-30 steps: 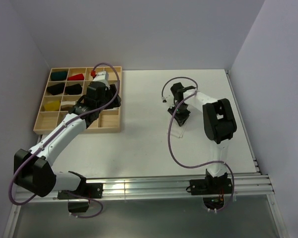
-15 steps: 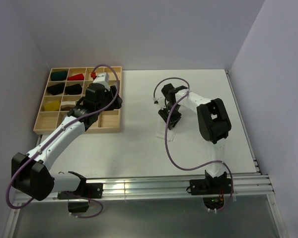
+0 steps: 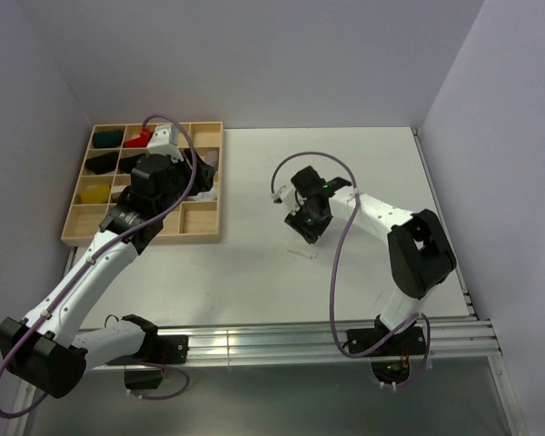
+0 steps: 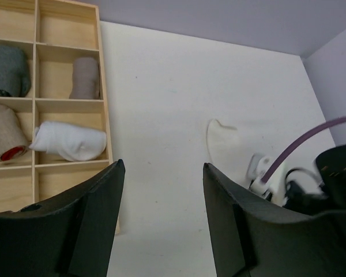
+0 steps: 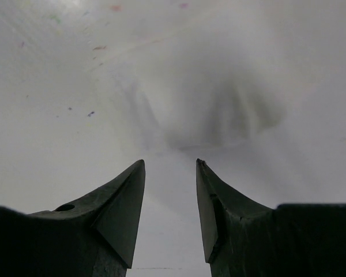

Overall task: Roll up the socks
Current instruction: Move the sock to the center of the board, then roll the sock at the center of the board.

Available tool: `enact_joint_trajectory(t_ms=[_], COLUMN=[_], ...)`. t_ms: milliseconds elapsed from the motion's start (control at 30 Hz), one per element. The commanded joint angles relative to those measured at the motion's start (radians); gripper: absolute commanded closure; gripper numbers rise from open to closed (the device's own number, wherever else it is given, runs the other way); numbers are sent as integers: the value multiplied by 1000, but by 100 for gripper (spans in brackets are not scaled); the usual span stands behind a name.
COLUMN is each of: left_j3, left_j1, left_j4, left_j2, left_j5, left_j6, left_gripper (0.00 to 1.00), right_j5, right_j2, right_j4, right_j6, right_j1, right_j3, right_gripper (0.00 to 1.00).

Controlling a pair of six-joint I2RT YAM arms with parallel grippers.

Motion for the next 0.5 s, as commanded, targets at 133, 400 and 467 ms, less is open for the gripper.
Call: enact_joint_trajectory(t_ms=[133,400,467], left_j3=[54,38,35], left_j1=[-4,-4,-4], left_j4=[33,45,48], left_j2=[-26,-23,-20], left_j5=[-24,-6,-1], left_j6=[9,8,9], left_gripper=[38,38,38], right_j5=[86,125,126], right_j2=[-20,4,13], right_j4=[99,132,143], right_j6=[-98,-104,-115], right_j1=[127,140,138], right_j3=[-140,-183,-189], right_gripper=[52,52,52])
